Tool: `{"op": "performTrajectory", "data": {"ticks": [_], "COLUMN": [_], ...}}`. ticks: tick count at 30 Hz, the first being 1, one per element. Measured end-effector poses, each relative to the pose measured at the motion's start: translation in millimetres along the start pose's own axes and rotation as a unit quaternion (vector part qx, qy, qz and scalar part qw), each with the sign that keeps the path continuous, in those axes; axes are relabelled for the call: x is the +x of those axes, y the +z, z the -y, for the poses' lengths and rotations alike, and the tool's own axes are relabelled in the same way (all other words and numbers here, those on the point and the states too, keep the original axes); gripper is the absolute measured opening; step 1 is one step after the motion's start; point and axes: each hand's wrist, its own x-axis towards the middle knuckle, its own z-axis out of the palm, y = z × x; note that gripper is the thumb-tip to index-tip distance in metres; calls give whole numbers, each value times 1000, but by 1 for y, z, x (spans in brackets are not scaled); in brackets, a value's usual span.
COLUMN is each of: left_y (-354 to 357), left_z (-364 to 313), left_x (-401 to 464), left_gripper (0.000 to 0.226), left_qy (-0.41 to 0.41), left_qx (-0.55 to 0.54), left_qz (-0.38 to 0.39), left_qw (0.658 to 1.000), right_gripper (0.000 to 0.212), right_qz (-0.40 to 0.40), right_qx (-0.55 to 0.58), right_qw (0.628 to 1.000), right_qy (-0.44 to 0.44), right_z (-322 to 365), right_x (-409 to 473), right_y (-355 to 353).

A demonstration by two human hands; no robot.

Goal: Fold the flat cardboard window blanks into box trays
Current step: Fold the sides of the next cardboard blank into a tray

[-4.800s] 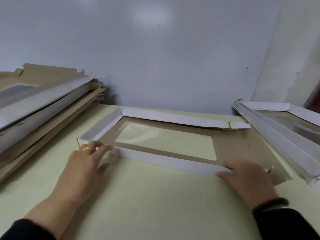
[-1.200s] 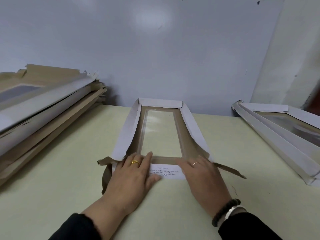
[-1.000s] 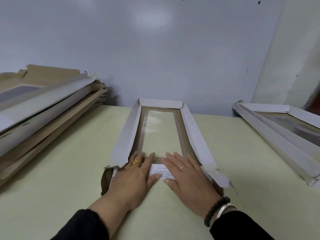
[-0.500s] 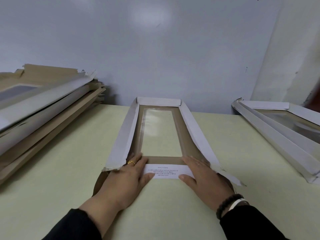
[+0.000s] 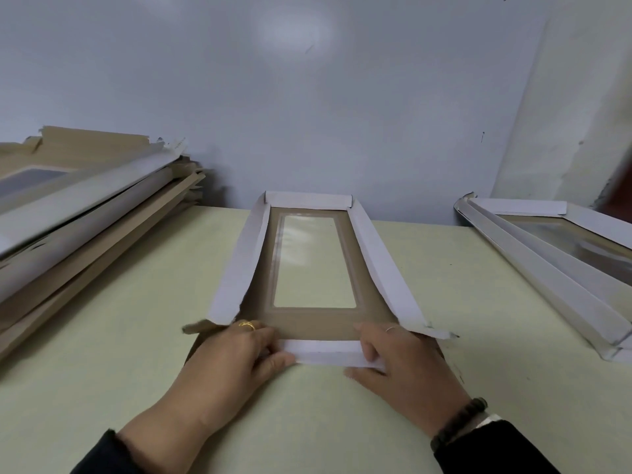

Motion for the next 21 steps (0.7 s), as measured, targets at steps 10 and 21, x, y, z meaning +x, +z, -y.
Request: {"op": "performTrajectory", "data": {"ticks": [10, 21], "left_y": [-4, -33], "left_z": [-13, 32], "left_x": [-2, -9], "left_gripper": [31, 26], "left_qy": [56, -114], "left_qx": [41, -277], "left_qz": [18, -77], "left_qw": [997, 951], "right_gripper": [35, 20], "right_qz": [36, -139], "right_qx": [-5, -210], "right_qw": [999, 941], "right_qy": [-19, -227], "right_z": [11, 33], "right_x": [14, -5], "right_y": [2, -5]}}
